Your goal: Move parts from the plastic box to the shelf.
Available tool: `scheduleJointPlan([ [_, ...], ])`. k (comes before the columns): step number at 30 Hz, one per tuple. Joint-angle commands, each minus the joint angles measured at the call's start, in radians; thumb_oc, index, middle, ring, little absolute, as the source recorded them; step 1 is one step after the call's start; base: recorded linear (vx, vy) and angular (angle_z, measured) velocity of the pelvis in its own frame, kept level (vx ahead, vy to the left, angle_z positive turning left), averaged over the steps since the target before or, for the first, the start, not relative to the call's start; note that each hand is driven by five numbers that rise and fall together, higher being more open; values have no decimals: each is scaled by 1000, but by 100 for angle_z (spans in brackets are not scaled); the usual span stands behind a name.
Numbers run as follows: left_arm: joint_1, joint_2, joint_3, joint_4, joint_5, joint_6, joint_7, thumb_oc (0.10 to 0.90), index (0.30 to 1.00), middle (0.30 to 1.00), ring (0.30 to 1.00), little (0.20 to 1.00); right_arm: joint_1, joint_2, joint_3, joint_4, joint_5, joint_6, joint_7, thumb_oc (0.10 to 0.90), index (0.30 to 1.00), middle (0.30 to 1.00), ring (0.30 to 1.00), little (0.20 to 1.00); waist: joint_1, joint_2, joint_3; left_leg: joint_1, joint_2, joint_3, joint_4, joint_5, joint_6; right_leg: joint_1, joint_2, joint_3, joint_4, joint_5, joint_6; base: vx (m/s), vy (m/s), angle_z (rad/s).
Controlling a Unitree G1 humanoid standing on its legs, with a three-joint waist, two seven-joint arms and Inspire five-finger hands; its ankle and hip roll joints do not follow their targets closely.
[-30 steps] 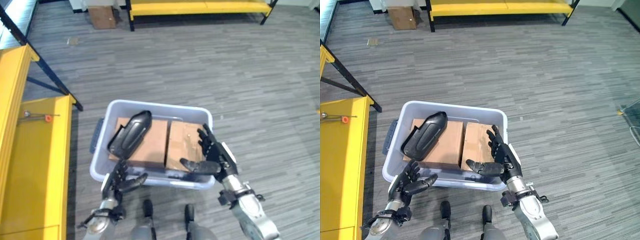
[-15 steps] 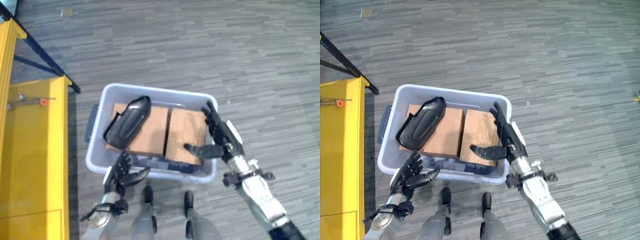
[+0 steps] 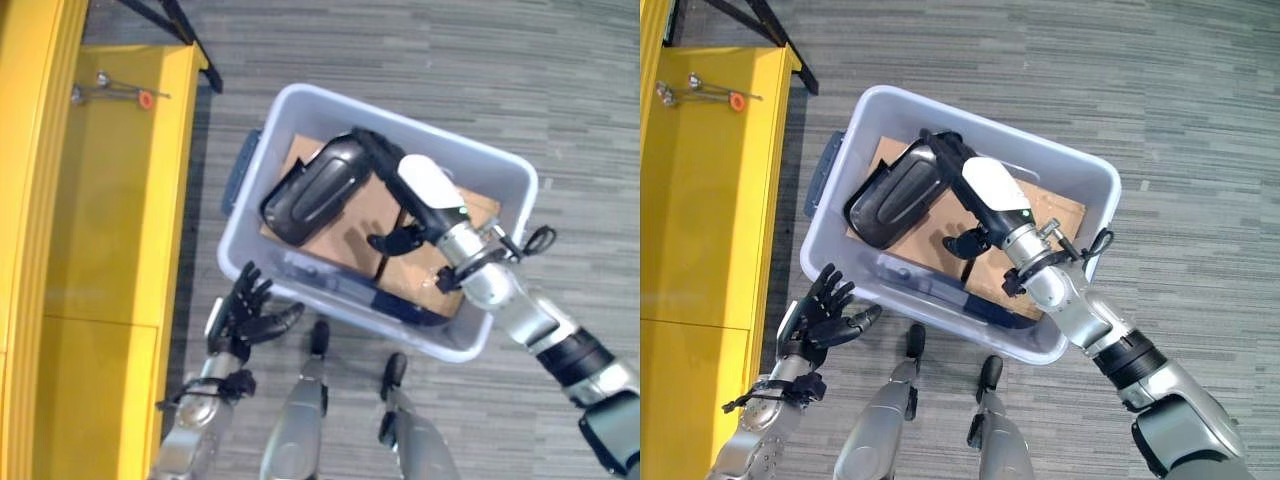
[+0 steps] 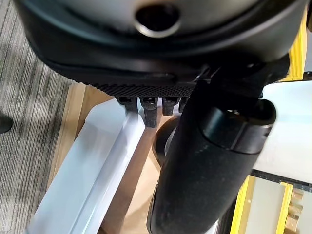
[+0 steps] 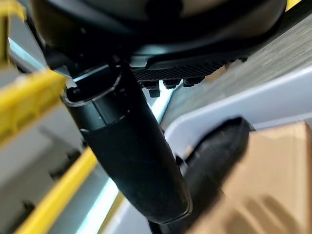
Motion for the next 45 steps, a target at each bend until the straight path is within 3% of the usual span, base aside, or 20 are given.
scheduleJointPlan([
  [1,57,63,22,-87,8,-84,17,900,1000,1000,1000,1000,-120,-67,60,-35,-176,-34,-35,900,1000,1000,1000,1000,-6,-9,-70,1,34,19,68,-64,4,-93,-78,26,221,-98,25,-32,0,4],
  [16,25,88,27,-64,35,-104,43,900,1000,1000,1000,1000,-365,-154,347,214,-649,22,-52,900,1000,1000,1000,1000,50,9,-17,-53,11,-30,63,-42,0,-124,-94,-25,258,-116,24,-12,-14,9],
  [22,14,85,29,-53,45,-107,52,900,1000,1000,1000,1000,-422,-181,399,257,-744,48,-71,900,1000,1000,1000,1000,66,11,-4,-72,0,-57,58,-33,0,-124,-103,-52,266,-123,27,10,-25,17],
  [37,9,77,47,-38,66,-96,69,900,1000,1000,1000,1000,-387,-248,305,126,-793,87,-109,900,1000,1000,1000,1000,91,-7,10,-89,-21,-95,56,-37,3,-89,-115,-105,243,-135,27,19,-10,11],
  [45,14,66,62,-48,81,-86,80,900,1000,1000,1000,1000,-306,-296,179,-29,-786,94,-128,900,1000,1000,1000,1000,83,-27,13,-92,-26,-97,57,-45,5,-78,-114,-109,221,-128,30,13,7,4],
])
